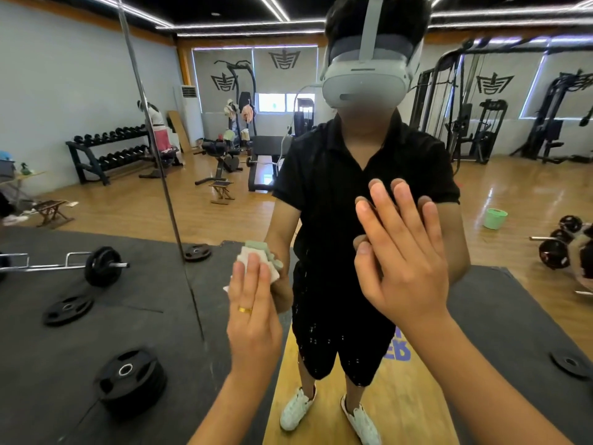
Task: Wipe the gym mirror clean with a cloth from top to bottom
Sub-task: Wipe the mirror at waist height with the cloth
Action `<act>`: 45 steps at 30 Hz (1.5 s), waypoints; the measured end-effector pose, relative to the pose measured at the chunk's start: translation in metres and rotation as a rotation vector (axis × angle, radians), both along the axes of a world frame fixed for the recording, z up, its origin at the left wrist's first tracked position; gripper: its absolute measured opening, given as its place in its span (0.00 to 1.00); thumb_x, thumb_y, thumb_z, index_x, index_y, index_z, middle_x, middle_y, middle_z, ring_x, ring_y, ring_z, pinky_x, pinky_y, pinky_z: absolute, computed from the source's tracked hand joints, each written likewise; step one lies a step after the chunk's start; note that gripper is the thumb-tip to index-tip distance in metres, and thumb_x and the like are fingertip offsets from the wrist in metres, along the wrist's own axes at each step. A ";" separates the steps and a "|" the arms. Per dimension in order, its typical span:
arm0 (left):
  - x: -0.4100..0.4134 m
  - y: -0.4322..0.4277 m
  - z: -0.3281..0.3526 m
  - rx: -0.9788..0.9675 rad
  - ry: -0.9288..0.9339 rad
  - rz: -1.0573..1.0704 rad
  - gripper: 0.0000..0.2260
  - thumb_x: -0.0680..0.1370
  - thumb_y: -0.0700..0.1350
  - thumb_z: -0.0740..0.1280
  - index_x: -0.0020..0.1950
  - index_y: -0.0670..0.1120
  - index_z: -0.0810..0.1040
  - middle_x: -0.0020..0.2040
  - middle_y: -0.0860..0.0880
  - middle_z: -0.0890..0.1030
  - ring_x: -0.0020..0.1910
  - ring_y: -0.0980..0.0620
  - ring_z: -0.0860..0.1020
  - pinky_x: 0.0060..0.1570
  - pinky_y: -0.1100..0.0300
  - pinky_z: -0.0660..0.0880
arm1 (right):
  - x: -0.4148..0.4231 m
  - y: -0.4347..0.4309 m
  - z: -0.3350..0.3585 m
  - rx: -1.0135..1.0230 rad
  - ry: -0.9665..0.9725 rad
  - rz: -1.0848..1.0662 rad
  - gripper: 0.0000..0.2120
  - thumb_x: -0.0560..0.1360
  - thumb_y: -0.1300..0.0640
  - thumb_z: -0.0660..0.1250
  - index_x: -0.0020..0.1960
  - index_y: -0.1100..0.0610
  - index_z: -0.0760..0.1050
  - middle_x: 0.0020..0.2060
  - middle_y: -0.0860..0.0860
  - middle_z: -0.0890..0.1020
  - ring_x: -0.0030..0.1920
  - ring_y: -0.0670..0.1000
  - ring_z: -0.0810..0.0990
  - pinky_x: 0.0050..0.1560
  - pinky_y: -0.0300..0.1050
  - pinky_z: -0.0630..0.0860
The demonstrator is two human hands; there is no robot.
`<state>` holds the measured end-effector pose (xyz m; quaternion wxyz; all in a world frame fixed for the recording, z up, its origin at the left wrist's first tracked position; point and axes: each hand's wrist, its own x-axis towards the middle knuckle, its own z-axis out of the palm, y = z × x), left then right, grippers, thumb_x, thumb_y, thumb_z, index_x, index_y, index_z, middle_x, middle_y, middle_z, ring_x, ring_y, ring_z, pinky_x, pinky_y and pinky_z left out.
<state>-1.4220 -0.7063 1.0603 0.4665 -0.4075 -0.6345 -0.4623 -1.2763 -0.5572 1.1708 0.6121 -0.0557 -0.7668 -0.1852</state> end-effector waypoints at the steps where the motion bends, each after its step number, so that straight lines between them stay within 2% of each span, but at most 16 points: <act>1: -0.005 -0.004 0.001 -0.036 0.036 -0.003 0.20 0.85 0.31 0.56 0.77 0.37 0.62 0.81 0.48 0.61 0.82 0.44 0.58 0.77 0.44 0.65 | 0.000 0.000 0.000 0.001 0.000 0.000 0.23 0.80 0.61 0.63 0.75 0.60 0.72 0.76 0.58 0.70 0.79 0.60 0.65 0.81 0.60 0.56; 3: -0.017 -0.013 0.008 -0.087 0.097 -0.002 0.17 0.87 0.33 0.53 0.77 0.37 0.62 0.79 0.45 0.63 0.82 0.44 0.58 0.76 0.45 0.66 | -0.001 0.001 0.000 0.002 0.003 0.002 0.23 0.80 0.62 0.63 0.75 0.60 0.72 0.76 0.58 0.70 0.79 0.60 0.65 0.80 0.61 0.56; 5: -0.027 -0.023 0.019 -0.079 0.081 -0.016 0.17 0.87 0.33 0.53 0.77 0.37 0.63 0.78 0.44 0.65 0.81 0.41 0.59 0.76 0.46 0.66 | -0.001 0.002 0.000 0.001 0.003 0.009 0.23 0.80 0.62 0.64 0.75 0.61 0.72 0.76 0.58 0.70 0.79 0.60 0.64 0.80 0.62 0.57; 7: -0.036 -0.029 0.034 -0.002 0.011 -0.002 0.20 0.85 0.29 0.54 0.77 0.36 0.65 0.78 0.41 0.66 0.80 0.38 0.60 0.77 0.48 0.65 | -0.001 0.002 -0.001 0.000 0.003 0.010 0.23 0.80 0.62 0.63 0.75 0.61 0.72 0.76 0.58 0.70 0.79 0.60 0.64 0.80 0.62 0.57; 10: -0.052 -0.032 0.061 0.171 -0.108 0.053 0.23 0.82 0.26 0.57 0.77 0.35 0.66 0.78 0.41 0.66 0.80 0.40 0.59 0.78 0.54 0.62 | -0.001 0.001 -0.001 -0.004 -0.006 0.008 0.24 0.80 0.62 0.63 0.75 0.61 0.72 0.76 0.59 0.70 0.80 0.60 0.63 0.80 0.62 0.56; 13: -0.050 -0.022 0.069 0.262 -0.120 0.049 0.20 0.82 0.27 0.58 0.75 0.33 0.69 0.76 0.41 0.68 0.78 0.39 0.64 0.77 0.51 0.65 | -0.002 0.001 0.000 0.002 0.005 -0.005 0.24 0.80 0.62 0.63 0.75 0.61 0.72 0.76 0.59 0.70 0.79 0.60 0.64 0.81 0.61 0.55; 16: -0.024 -0.008 0.044 0.231 -0.090 -0.021 0.16 0.86 0.33 0.58 0.74 0.33 0.70 0.74 0.39 0.71 0.78 0.40 0.66 0.75 0.44 0.68 | -0.003 0.002 0.000 0.017 0.010 -0.021 0.23 0.80 0.62 0.62 0.75 0.62 0.72 0.75 0.59 0.71 0.79 0.61 0.64 0.81 0.60 0.54; 21: -0.023 -0.010 0.010 0.050 0.059 -0.061 0.18 0.84 0.30 0.61 0.74 0.36 0.67 0.74 0.40 0.71 0.80 0.45 0.63 0.65 0.34 0.75 | -0.004 0.002 -0.001 0.030 0.016 -0.041 0.24 0.80 0.62 0.62 0.75 0.61 0.71 0.76 0.59 0.69 0.79 0.60 0.63 0.81 0.59 0.52; 24: -0.038 -0.020 0.029 0.059 0.107 -0.123 0.15 0.84 0.31 0.62 0.71 0.33 0.73 0.71 0.38 0.74 0.78 0.43 0.65 0.65 0.35 0.75 | -0.004 0.002 -0.001 0.028 0.013 -0.057 0.23 0.81 0.61 0.61 0.75 0.62 0.72 0.76 0.59 0.69 0.79 0.60 0.63 0.81 0.59 0.52; 27: -0.043 -0.019 0.050 0.110 0.129 -0.196 0.13 0.84 0.30 0.63 0.68 0.30 0.74 0.69 0.36 0.75 0.76 0.41 0.67 0.72 0.43 0.72 | -0.003 0.001 -0.001 0.020 0.015 -0.066 0.23 0.81 0.60 0.62 0.75 0.63 0.72 0.76 0.60 0.69 0.79 0.61 0.62 0.81 0.60 0.53; 29: -0.041 -0.013 0.056 0.140 0.127 -0.220 0.15 0.81 0.27 0.65 0.68 0.30 0.73 0.69 0.36 0.74 0.76 0.42 0.67 0.72 0.41 0.71 | -0.003 -0.001 0.000 0.014 0.010 -0.065 0.23 0.81 0.58 0.62 0.75 0.63 0.72 0.76 0.60 0.68 0.79 0.61 0.62 0.80 0.61 0.53; 32: -0.031 -0.006 0.045 0.138 0.124 -0.225 0.17 0.80 0.27 0.66 0.69 0.32 0.73 0.70 0.37 0.74 0.76 0.44 0.67 0.69 0.37 0.73 | -0.003 -0.001 0.000 0.015 0.009 -0.071 0.23 0.82 0.56 0.61 0.75 0.63 0.71 0.76 0.61 0.69 0.78 0.64 0.65 0.80 0.62 0.54; 37: -0.024 -0.006 0.010 0.053 0.189 -0.176 0.15 0.83 0.30 0.64 0.70 0.35 0.73 0.68 0.38 0.76 0.74 0.43 0.69 0.76 0.47 0.67 | -0.003 -0.002 -0.001 0.026 0.011 -0.124 0.24 0.80 0.57 0.64 0.75 0.63 0.71 0.75 0.62 0.70 0.76 0.67 0.67 0.79 0.63 0.56; 42: -0.020 -0.003 0.027 0.045 0.153 -0.267 0.15 0.83 0.30 0.64 0.70 0.33 0.72 0.69 0.35 0.75 0.75 0.40 0.68 0.69 0.35 0.72 | -0.003 -0.002 -0.001 0.026 0.020 -0.136 0.24 0.80 0.57 0.64 0.75 0.63 0.71 0.75 0.62 0.71 0.77 0.65 0.67 0.80 0.61 0.55; 45: -0.011 0.004 0.036 0.047 0.125 -0.299 0.15 0.84 0.31 0.62 0.71 0.32 0.71 0.70 0.34 0.74 0.76 0.39 0.66 0.72 0.36 0.69 | -0.003 0.000 -0.001 0.025 0.023 -0.124 0.25 0.80 0.57 0.65 0.75 0.62 0.71 0.75 0.61 0.70 0.78 0.61 0.63 0.80 0.60 0.53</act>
